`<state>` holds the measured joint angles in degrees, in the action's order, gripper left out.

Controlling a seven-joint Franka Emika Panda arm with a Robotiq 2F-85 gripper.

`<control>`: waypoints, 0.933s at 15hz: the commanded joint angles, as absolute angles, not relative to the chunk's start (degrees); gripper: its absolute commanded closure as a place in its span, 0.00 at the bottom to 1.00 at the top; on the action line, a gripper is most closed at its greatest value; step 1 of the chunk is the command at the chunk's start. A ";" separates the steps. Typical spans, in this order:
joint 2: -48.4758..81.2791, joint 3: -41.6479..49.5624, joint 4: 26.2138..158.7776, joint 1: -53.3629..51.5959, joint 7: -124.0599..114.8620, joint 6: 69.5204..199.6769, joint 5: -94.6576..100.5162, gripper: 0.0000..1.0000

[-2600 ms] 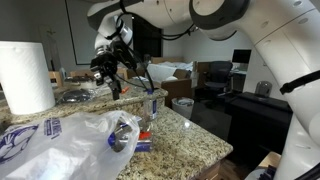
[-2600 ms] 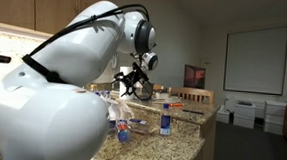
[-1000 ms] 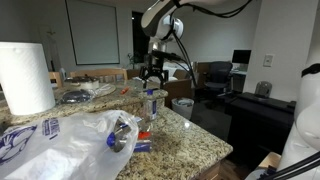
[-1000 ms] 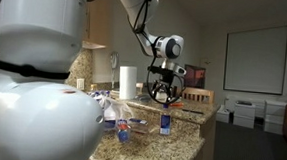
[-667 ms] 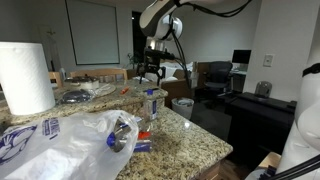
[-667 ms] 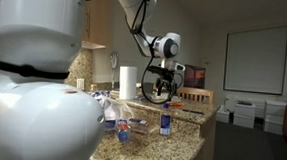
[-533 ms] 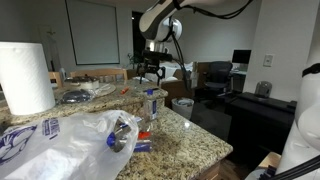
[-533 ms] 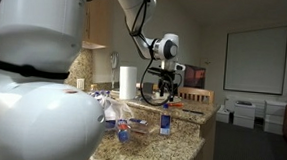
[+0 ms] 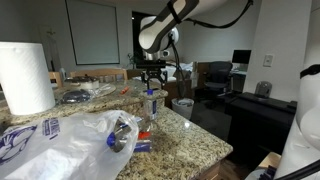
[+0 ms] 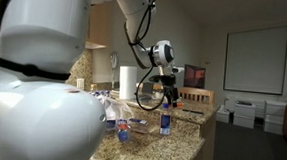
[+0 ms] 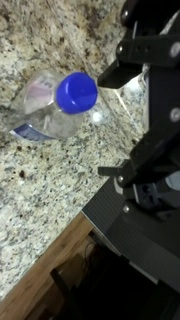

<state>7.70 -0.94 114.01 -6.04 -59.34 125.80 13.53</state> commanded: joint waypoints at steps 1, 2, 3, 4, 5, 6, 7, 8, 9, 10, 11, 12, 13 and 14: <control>8.26 -1.13 113.47 -6.72 -63.07 122.20 13.94 0.33; 8.33 -1.22 113.43 -6.77 -63.31 121.84 13.71 0.26; 8.42 -1.35 113.25 -6.80 -63.16 121.65 13.31 0.21; 8.40 -1.41 113.22 -6.86 -63.18 121.61 13.33 0.20; 8.48 -1.47 113.00 -6.94 -63.21 121.62 13.34 0.15; 8.59 -1.49 112.84 -7.02 -63.38 121.86 13.36 0.12; 8.77 -1.50 112.48 -7.09 -63.44 121.99 13.27 0.06; 8.93 -1.52 112.17 -7.17 -63.38 122.23 13.20 0.03; 9.33 -1.64 111.55 -7.27 -63.13 122.17 13.00 0.01; 9.63 -1.79 111.07 -7.35 -62.83 122.09 12.86 0.00; 9.97 -1.97 110.63 -7.49 -62.57 121.96 12.81 0.25; 10.42 -2.12 110.13 -7.55 -62.38 121.76 12.67 0.25; 10.85 -2.29 109.81 -7.49 -61.82 121.81 12.20 0.26; 11.35 -2.44 109.46 -7.45 -61.39 121.71 11.70 0.32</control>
